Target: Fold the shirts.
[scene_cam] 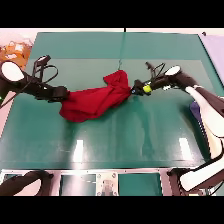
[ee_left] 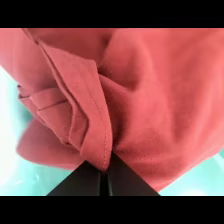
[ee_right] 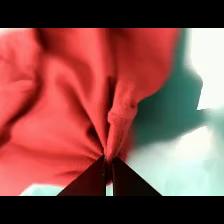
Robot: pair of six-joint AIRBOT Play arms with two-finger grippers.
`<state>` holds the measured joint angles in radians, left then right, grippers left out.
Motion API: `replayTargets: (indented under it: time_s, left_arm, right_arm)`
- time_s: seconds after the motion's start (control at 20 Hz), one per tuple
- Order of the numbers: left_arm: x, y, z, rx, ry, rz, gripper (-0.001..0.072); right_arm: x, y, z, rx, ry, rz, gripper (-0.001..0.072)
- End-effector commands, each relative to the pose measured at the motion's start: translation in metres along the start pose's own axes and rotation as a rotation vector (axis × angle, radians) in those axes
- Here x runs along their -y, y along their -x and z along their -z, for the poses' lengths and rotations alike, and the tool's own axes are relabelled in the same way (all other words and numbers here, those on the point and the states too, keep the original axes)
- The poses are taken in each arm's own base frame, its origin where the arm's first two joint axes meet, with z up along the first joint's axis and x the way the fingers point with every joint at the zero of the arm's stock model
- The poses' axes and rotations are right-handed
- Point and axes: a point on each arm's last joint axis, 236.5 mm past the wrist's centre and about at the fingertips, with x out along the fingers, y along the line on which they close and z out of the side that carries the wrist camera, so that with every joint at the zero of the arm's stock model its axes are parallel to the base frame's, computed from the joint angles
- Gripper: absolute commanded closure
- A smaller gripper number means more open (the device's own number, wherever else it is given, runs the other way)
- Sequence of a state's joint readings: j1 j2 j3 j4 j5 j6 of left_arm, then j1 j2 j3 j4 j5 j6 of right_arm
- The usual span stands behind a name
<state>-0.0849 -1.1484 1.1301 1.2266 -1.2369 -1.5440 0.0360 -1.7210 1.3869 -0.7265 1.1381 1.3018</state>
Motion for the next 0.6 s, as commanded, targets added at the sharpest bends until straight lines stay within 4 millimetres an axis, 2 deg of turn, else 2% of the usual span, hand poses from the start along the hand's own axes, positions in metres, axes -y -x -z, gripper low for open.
replayTargets:
  time_s: [0.0,0.1,0.15,0.25,0.35,0.45,0.55]
  left_arm:
    - [0.003,0.008,-0.001,0.013,0.009,0.029,0.0687]
    - [0.042,0.024,-0.018,0.071,-0.032,0.175,0.0688]
    - [0.061,0.040,-0.029,0.109,-0.059,0.235,0.0688]
    - [0.088,0.087,-0.048,0.182,-0.145,0.279,0.0688]
    - [0.100,0.132,-0.053,0.227,-0.233,0.255,0.0687]
    - [0.106,0.170,-0.052,0.266,-0.304,0.212,0.0687]
    - [0.111,0.192,-0.051,0.306,-0.333,0.199,0.0687]
  right_arm:
    - [-0.033,0.063,-0.002,0.063,0.065,-0.028,0.0694]
    - [-0.068,0.109,-0.006,0.166,0.146,-0.037,0.0694]
    - [-0.088,0.137,-0.008,0.231,0.198,-0.038,0.0694]
    - [-0.139,0.209,-0.009,0.403,0.325,-0.036,0.0694]
    - [-0.189,0.286,0.002,0.592,0.450,-0.018,0.0694]
    - [-0.227,0.351,0.023,0.756,0.550,0.014,0.0693]
    - [-0.247,0.388,0.046,0.856,0.605,0.050,0.0692]
